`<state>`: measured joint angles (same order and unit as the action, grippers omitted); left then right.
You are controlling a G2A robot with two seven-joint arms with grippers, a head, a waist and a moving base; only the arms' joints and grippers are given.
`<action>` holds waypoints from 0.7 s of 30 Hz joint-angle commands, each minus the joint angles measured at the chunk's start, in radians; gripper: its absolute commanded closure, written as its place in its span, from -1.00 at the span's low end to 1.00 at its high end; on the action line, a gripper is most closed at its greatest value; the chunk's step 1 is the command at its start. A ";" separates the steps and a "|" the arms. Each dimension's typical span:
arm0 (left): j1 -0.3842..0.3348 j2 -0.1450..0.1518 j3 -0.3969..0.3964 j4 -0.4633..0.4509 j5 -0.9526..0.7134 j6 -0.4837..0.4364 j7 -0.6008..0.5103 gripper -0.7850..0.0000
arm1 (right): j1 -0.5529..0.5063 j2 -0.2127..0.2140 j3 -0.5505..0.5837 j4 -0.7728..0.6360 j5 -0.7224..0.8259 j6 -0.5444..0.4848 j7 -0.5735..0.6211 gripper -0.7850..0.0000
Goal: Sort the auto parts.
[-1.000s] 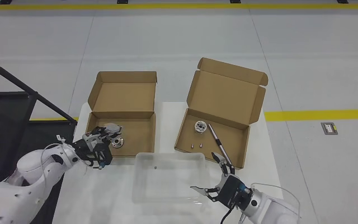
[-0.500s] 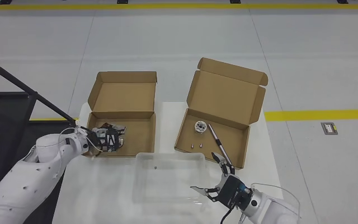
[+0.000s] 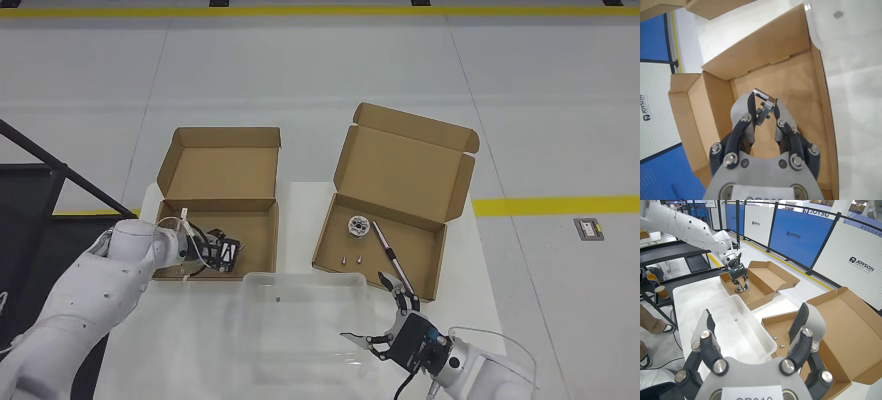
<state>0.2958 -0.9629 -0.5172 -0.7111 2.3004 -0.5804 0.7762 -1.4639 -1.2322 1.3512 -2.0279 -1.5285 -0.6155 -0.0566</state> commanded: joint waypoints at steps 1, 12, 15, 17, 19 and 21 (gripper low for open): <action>-0.018 -0.021 0.026 0.039 0.025 0.000 0.022 1.00 | 0.000 0.000 0.000 0.000 0.000 0.000 0.000 -1.00; -0.063 -0.123 0.072 0.228 0.030 0.083 -0.019 0.49 | 0.000 0.000 0.000 0.000 0.000 0.000 0.000 -1.00; -0.069 -0.142 0.069 0.264 0.012 0.102 -0.025 0.11 | 0.000 0.000 0.000 0.000 0.000 0.000 0.000 -1.00; -0.074 -0.152 0.070 0.286 0.007 0.110 -0.019 0.09 | 0.000 0.000 0.000 0.000 0.000 0.000 0.000 -1.00; -0.079 -0.159 0.069 0.306 0.002 0.117 -0.009 0.07 | 0.000 0.000 0.000 0.000 0.000 0.000 0.000 -1.00; -0.085 -0.165 0.070 0.320 0.004 0.122 0.011 0.05 | 0.000 0.000 0.000 0.000 0.000 0.000 0.000 -1.00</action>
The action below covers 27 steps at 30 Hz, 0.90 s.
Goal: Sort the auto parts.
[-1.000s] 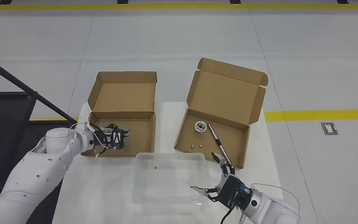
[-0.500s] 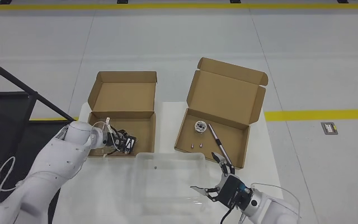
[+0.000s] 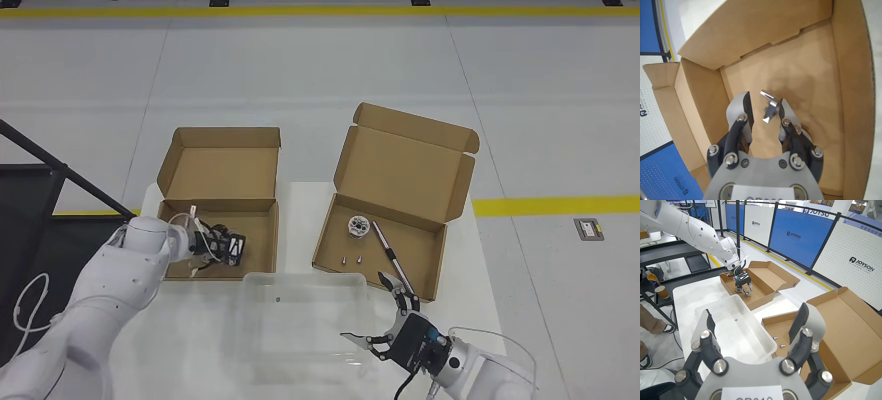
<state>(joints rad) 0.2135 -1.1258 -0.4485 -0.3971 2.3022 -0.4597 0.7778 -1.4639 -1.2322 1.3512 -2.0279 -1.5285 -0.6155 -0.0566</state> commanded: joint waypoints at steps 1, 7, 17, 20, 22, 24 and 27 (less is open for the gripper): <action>-0.006 -0.004 0.002 0.013 0.006 0.007 0.016 0.04 | 0.000 0.000 0.000 0.000 0.000 0.000 0.000 -1.00; -0.040 -0.001 -0.021 0.055 -0.021 0.037 0.082 0.07 | 0.000 0.000 0.000 0.000 0.000 0.000 0.000 -1.00; -0.039 0.044 -0.123 0.016 -0.183 0.073 0.240 0.05 | 0.000 0.000 0.000 0.000 0.000 0.000 0.000 -1.00; -0.011 0.071 -0.160 -0.040 -0.224 0.096 0.262 0.05 | 0.000 0.000 0.000 0.000 0.000 0.000 0.000 -1.00; 0.013 0.092 -0.200 -0.088 -0.282 0.088 0.272 0.01 | 0.000 0.000 0.000 0.000 0.000 0.000 0.000 -1.00; 0.042 0.116 -0.239 -0.155 -0.319 0.098 0.266 0.01 | 0.000 0.000 0.000 0.000 0.000 0.000 0.000 -1.00; 0.104 0.157 -0.311 -0.284 -0.380 0.100 0.242 -0.16 | 0.000 0.000 0.000 0.000 0.000 0.000 0.000 -1.00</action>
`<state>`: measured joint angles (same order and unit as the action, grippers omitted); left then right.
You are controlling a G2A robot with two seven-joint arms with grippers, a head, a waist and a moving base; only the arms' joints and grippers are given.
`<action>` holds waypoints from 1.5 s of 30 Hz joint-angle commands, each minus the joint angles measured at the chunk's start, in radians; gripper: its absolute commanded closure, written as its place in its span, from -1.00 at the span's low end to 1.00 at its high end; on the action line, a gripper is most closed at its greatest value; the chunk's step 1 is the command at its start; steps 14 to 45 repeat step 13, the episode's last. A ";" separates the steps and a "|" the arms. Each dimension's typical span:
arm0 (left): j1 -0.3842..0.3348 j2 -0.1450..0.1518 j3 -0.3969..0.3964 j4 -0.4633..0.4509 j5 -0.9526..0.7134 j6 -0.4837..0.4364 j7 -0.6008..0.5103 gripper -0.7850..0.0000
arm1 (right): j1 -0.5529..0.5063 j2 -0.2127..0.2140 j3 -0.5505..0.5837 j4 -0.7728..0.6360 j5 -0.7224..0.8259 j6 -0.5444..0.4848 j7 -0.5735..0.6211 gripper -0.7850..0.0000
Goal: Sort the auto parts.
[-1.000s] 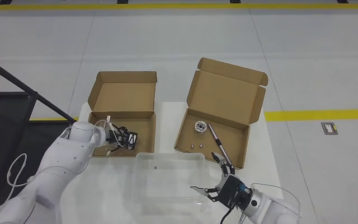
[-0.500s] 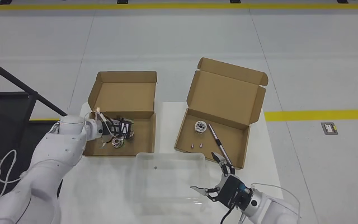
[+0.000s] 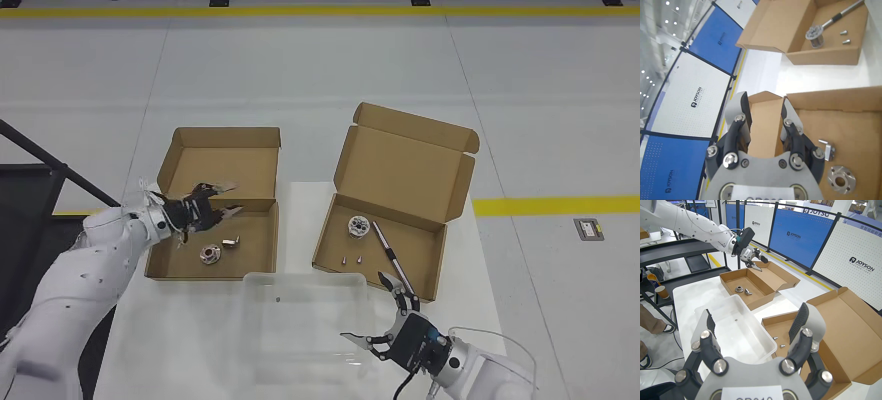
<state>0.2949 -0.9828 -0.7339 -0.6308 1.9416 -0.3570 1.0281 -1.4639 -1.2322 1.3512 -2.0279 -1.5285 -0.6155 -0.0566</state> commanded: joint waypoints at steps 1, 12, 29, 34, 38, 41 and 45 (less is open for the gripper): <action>0.046 0.030 -0.052 -0.100 -0.034 -0.002 -0.025 -0.26 | 0.000 0.000 0.000 0.000 0.000 0.000 0.000 -1.00; 0.461 0.168 -0.429 -0.707 -0.307 0.017 -0.366 -1.00 | 0.000 0.000 0.000 0.000 0.000 0.000 0.000 -1.00; 0.500 0.174 -0.458 -0.754 -0.325 0.032 -0.394 -1.00 | 0.000 0.000 0.000 0.000 0.000 0.000 0.000 -1.00; 0.500 0.174 -0.458 -0.754 -0.325 0.032 -0.394 -1.00 | 0.000 0.000 0.000 0.000 0.000 0.000 0.000 -1.00; 0.500 0.174 -0.458 -0.754 -0.325 0.032 -0.394 -1.00 | 0.000 0.000 0.000 0.000 0.000 0.000 0.000 -1.00; 0.500 0.174 -0.458 -0.754 -0.325 0.032 -0.394 -1.00 | 0.000 0.000 0.000 0.000 0.000 0.000 0.000 -1.00; 0.500 0.174 -0.458 -0.754 -0.325 0.032 -0.394 -1.00 | 0.000 0.000 0.000 0.000 0.000 0.000 0.000 -1.00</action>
